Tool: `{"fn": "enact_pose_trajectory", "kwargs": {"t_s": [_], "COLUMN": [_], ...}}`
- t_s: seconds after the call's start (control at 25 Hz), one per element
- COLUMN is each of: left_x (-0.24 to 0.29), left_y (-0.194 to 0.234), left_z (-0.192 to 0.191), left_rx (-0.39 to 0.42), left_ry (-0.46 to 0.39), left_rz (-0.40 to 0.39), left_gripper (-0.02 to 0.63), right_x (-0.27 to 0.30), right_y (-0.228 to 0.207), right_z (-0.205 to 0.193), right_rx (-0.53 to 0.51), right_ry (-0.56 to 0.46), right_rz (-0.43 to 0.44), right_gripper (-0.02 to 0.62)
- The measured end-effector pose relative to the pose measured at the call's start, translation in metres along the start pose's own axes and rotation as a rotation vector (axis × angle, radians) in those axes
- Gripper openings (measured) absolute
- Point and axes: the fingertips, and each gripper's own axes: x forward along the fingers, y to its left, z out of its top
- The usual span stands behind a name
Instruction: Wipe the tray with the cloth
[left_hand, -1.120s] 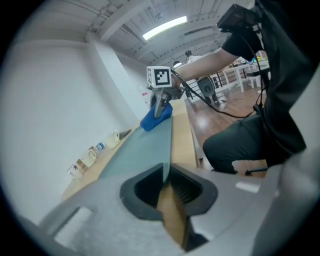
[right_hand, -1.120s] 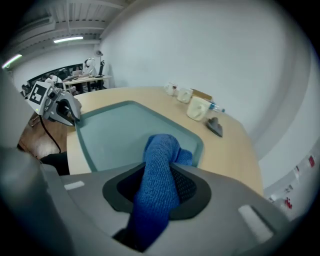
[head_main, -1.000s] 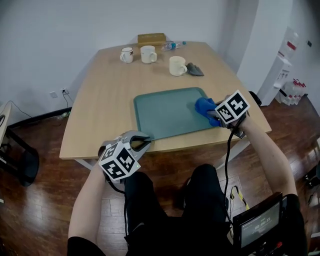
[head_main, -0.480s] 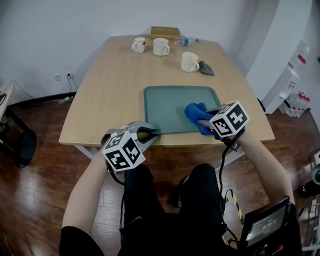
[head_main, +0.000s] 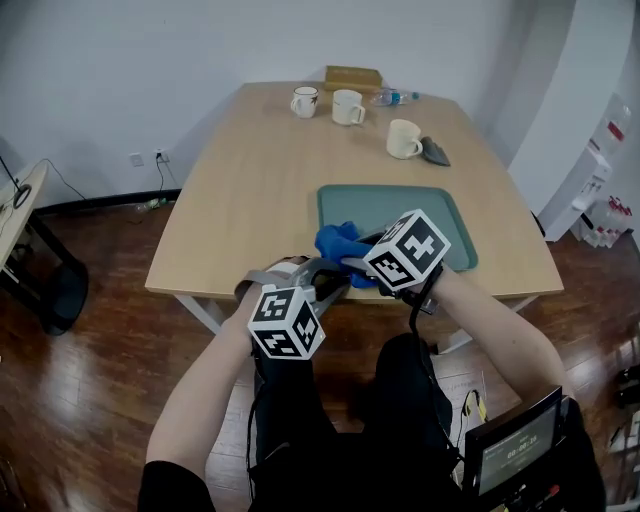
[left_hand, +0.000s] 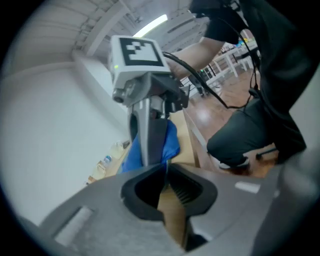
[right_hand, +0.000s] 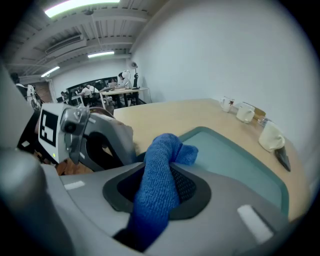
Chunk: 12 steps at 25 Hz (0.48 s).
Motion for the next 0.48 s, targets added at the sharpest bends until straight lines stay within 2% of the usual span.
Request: {"fn": "enact_pose_trajectory", "kwargs": {"t_s": [0.08, 0.16, 0.24, 0.32, 0.48], "left_x": [-0.001, -0.001, -0.002, -0.003, -0.001], "left_y": [-0.002, -0.002, -0.002, 0.000, 0.004], "left_z": [0.001, -0.001, -0.003, -0.003, -0.003], "left_rx": [0.072, 0.071, 0.023, -0.053, -0.208], "left_ry": [0.007, 0.011, 0.006, 0.003, 0.041], "left_rz": [0.025, 0.034, 0.036, 0.043, 0.072], "left_gripper": [0.031, 0.029, 0.032, 0.038, 0.055], "right_x": [0.007, 0.013, 0.013, 0.009, -0.005], "right_y": [0.004, 0.005, 0.006, 0.002, -0.022], "right_z": [0.009, 0.012, 0.013, 0.012, 0.009], "right_rx": [0.033, 0.088, 0.127, 0.131, 0.029], "right_ry": [-0.007, -0.018, -0.035, -0.051, -0.055], "right_rz": [0.038, 0.092, 0.133, 0.139, 0.086], "right_gripper": [0.112, 0.112, 0.112, 0.112, 0.114]}}
